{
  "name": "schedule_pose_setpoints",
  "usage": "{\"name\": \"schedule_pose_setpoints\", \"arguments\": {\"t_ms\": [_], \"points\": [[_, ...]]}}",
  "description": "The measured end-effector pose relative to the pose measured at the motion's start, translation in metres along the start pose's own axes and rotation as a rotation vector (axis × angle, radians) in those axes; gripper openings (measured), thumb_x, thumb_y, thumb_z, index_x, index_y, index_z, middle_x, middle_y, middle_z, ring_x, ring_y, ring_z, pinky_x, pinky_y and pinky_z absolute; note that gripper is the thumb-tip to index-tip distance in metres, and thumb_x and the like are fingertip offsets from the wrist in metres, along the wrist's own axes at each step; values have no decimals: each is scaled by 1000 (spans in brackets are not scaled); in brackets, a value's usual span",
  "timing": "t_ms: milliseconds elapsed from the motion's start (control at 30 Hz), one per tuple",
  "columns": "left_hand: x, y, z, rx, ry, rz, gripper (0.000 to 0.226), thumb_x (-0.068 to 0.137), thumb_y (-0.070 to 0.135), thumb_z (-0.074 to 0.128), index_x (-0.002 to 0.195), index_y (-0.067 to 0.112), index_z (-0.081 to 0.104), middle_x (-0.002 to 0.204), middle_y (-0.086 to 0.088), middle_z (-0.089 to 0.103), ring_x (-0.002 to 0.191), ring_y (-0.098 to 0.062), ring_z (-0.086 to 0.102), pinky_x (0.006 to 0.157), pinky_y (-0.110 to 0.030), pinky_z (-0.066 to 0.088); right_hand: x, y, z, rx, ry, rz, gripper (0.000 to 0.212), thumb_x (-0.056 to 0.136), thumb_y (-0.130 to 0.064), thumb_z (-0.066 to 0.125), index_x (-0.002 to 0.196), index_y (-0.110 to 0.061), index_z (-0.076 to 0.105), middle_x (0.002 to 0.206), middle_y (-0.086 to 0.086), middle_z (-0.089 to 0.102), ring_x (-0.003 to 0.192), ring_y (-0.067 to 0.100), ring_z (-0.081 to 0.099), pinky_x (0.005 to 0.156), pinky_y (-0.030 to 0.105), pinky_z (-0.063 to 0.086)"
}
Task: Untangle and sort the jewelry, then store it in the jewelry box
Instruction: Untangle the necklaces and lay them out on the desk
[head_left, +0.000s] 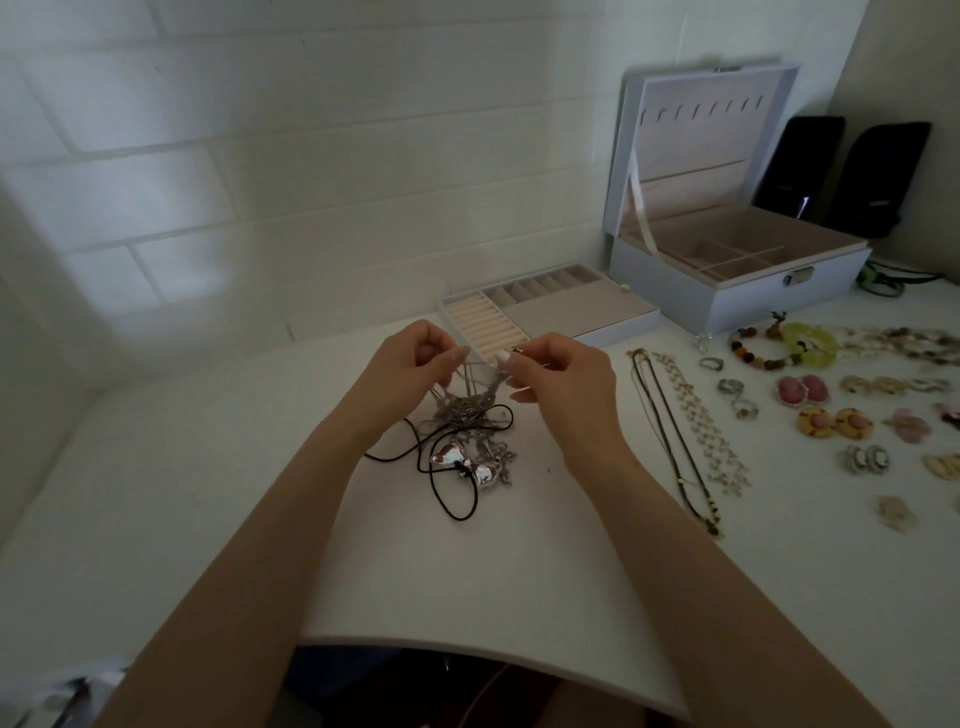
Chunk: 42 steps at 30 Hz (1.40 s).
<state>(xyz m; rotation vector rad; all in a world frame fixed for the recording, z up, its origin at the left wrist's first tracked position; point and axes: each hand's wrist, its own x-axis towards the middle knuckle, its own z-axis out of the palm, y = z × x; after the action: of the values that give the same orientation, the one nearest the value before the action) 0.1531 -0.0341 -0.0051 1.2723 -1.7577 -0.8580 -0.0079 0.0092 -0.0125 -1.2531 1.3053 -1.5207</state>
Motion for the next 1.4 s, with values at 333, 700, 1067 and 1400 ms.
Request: {"name": "schedule_pose_setpoints", "arguments": {"t_ms": [333,700,1067,1400], "points": [[3,-14,-2,474,-22,112,9,85,16,66,87,24,64,95,3,54,81,-5,53,73,-15,38,-1,-5,1,161,-86,24,15,95,-14,56,91,0,57,76,20,69,61,24,67,56,29,57],[-7,10,3,-44,-136,215,7,86,15,59,88,17,65,72,8,69,75,-10,64,76,-20,49,1,-14,-2,437,-142,-24,11,98,-12,48,99,-2,51,95,20,71,82,28,71,77,33,59],[-11,19,7,-227,-86,221,8,89,2,56,86,3,64,72,7,69,74,-4,65,73,-15,48,2,-14,-5,330,-47,-72,10,96,-14,52,89,-7,53,69,0,63,59,6,55,60,23,42],[-8,15,3,-243,19,221,14,93,4,52,86,7,64,59,7,58,58,-8,55,61,-19,48,0,-18,-4,395,-71,-37,13,96,-15,53,84,-11,53,57,2,54,53,13,51,57,26,46]]}}
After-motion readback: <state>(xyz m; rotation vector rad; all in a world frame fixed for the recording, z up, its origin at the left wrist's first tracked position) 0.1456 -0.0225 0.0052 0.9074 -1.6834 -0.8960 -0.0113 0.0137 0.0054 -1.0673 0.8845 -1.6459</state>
